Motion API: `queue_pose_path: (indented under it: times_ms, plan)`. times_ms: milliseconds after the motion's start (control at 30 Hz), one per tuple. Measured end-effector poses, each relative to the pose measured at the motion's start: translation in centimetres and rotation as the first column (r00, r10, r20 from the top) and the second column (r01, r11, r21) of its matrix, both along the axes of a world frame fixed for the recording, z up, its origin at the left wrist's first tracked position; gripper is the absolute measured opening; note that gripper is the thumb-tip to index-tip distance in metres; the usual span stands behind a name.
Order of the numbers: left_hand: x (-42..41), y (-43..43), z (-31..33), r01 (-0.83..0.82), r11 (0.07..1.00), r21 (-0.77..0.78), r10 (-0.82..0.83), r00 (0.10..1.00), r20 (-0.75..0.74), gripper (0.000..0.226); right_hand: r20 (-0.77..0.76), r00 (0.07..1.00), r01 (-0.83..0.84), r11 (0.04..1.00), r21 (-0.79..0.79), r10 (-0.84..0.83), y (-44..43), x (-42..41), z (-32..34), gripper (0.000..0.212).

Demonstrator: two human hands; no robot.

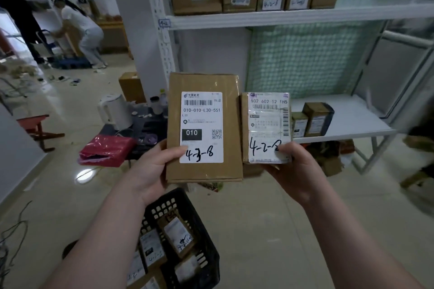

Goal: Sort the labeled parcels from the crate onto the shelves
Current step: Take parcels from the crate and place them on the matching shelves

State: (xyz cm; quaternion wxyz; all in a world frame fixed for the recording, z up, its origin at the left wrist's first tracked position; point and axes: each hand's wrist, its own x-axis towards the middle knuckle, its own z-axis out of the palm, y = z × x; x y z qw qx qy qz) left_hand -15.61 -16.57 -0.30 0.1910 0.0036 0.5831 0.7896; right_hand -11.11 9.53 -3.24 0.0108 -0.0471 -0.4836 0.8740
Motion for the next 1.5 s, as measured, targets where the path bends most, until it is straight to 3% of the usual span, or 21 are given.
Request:
queue_pose_path:
  times_ms: [333, 433, 600, 667, 767, 900, 1067, 1133, 1333, 1500]
  plan:
    - [-7.5, 19.6, 6.6, 0.029, 0.999, 0.024, -0.027, 0.998, -0.063, 0.056, -0.049, 0.998, 0.031, 0.999, 0.025, -0.030, 19.7, -5.2, 7.7, 0.060]
    - [-8.5, 24.3, 7.4, -0.035, 0.997, 0.072, 0.039, 0.998, -0.057, 0.052, -0.094, 0.994, 0.057, 0.998, -0.005, -0.057, 24.0, -6.2, 10.2, 0.050]
    - [-11.2, 30.4, 8.3, -0.095, 0.987, 0.129, 0.095, 0.995, 0.005, 0.018, -0.077, 0.986, 0.148, 0.989, -0.027, -0.149, 29.4, -9.7, 12.0, 0.042]
    - [-12.9, 32.0, 8.5, -0.115, 0.984, 0.138, 0.119, 0.993, -0.016, 0.025, -0.046, 0.980, 0.190, 0.980, -0.061, -0.193, 31.2, -11.6, 12.5, 0.043]
    - [-15.9, 34.1, 8.3, -0.149, 0.981, 0.123, 0.159, 0.984, -0.077, 0.053, 0.034, 0.965, 0.258, 0.966, 0.014, -0.258, 33.7, -14.7, 13.2, 0.047]
    - [-20.9, 37.6, 7.7, -0.177, 0.976, 0.129, 0.194, 0.972, -0.134, 0.042, 0.030, 0.947, 0.322, 0.946, -0.043, -0.321, 37.0, -19.9, 14.6, 0.041]
    - [-28.6, 42.0, 8.4, -0.205, 0.971, 0.120, 0.226, 0.953, -0.202, 0.049, -0.046, 0.935, 0.348, 0.936, -0.054, -0.351, 41.1, -27.7, 17.3, 0.036]
    - [-31.7, 43.5, 9.0, -0.204, 0.973, 0.107, 0.226, 0.937, -0.266, 0.048, -0.063, 0.930, 0.362, 0.932, -0.020, -0.363, 42.7, -30.5, 18.2, 0.036]
    - [-38.7, 47.3, 10.0, -0.239, 0.968, 0.082, 0.252, 0.892, -0.374, 0.072, -0.101, 0.931, 0.362, 0.922, 0.139, -0.350, 47.3, -37.2, 20.2, 0.006]
    - [-41.0, 50.1, 9.9, -0.281, 0.952, 0.120, 0.305, 0.860, -0.410, 0.057, -0.179, 0.917, 0.396, 0.861, 0.319, -0.355, 51.8, -42.2, 21.2, 0.008]
